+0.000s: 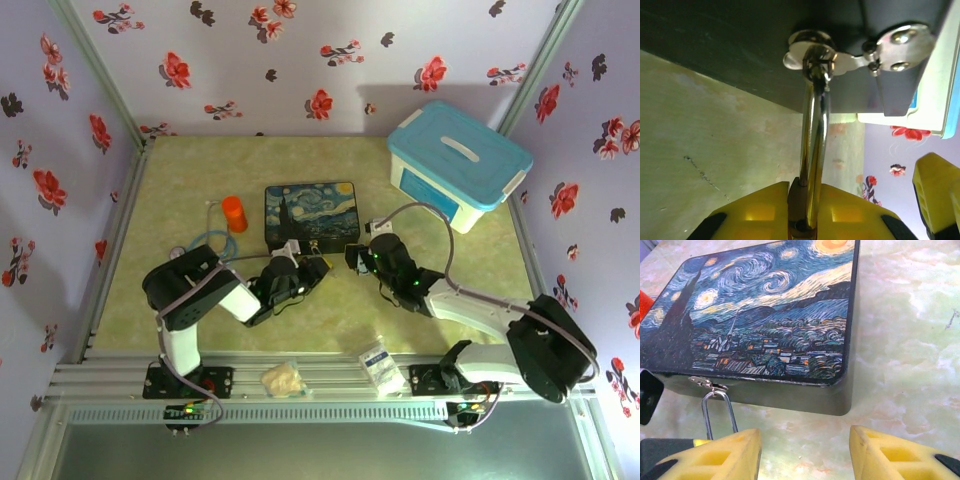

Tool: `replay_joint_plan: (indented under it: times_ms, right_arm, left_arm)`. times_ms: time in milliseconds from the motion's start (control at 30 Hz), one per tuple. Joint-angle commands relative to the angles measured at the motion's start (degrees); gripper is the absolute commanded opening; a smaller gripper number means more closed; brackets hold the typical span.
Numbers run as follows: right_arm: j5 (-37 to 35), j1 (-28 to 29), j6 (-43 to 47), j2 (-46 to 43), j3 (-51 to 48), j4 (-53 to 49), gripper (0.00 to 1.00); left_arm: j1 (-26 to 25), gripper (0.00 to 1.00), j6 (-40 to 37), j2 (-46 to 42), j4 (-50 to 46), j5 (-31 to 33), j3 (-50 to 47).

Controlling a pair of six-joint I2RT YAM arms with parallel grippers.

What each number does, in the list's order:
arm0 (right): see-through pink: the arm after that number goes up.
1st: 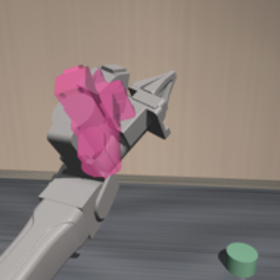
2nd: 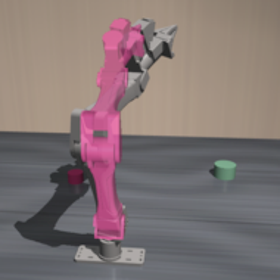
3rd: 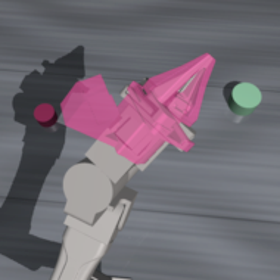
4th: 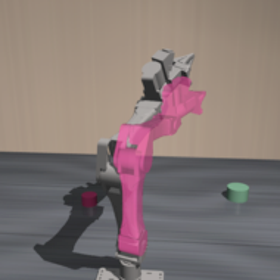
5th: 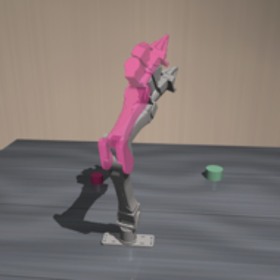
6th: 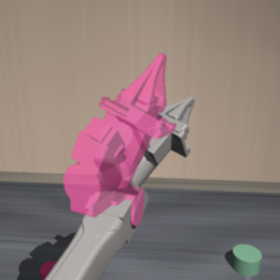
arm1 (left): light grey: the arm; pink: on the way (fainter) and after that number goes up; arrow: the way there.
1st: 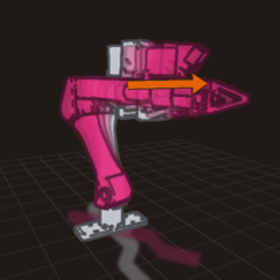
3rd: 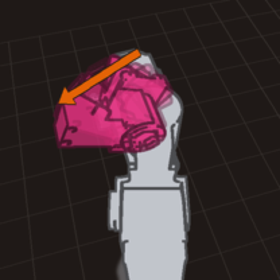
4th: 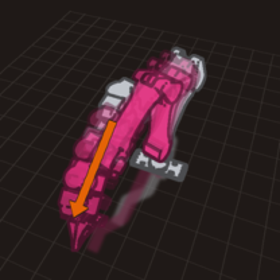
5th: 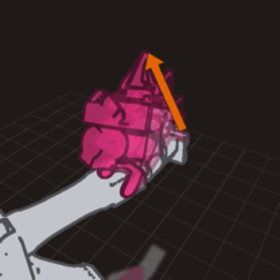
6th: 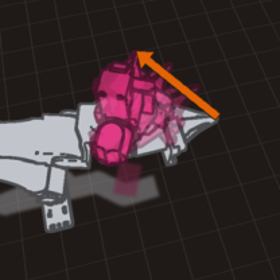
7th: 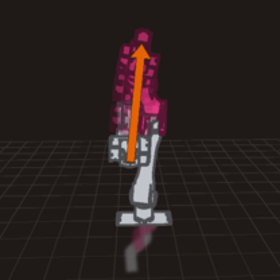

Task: Unlock a padlock with a key

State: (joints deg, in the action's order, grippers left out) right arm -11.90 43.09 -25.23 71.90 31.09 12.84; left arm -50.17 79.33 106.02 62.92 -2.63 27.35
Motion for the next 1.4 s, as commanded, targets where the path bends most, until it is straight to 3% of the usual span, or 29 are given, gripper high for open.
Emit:
replay_joint_plan:
  times_ms: [0, 300, 433, 600, 1200, 1367]
  right_arm:
    - [-0.25, -0.21, -2.29, 1.46, 2.52, -2.10, 0.48]
    - [-1.60, -1.67, -3.24, 2.22, 3.22, -3.19, 0.42]
    - [-1.01, -2.31, -3.10, 2.03, 3.49, -3.66, 0.41]
    - [-0.88, -2.74, -2.79, 1.66, 3.29, -4.32, 0.39]
    - [0.20, -3.72, -4.49, 3.57, 1.87, -3.09, 0.37]
    - [0.67, -3.72, -5.26, 4.25, 1.47, -2.43, 0.37]
  left_arm:
    - [2.07, 0.00, -5.25, -3.62, -13.60, -3.18, -0.55]
    - [2.62, 0.06, -26.21, -11.08, -58.31, 0.90, 12.16]
    - [2.49, 0.06, -32.54, -8.56, -70.18, 3.13, 19.35]
    - [1.70, 0.06, -37.55, -7.17, -82.68, 10.70, 25.59]
    - [-6.35, 0.10, -40.04, 4.44, -99.85, 26.15, 41.14]
    - [-7.30, 0.12, -40.04, 5.38, -100.97, 26.63, 42.78]
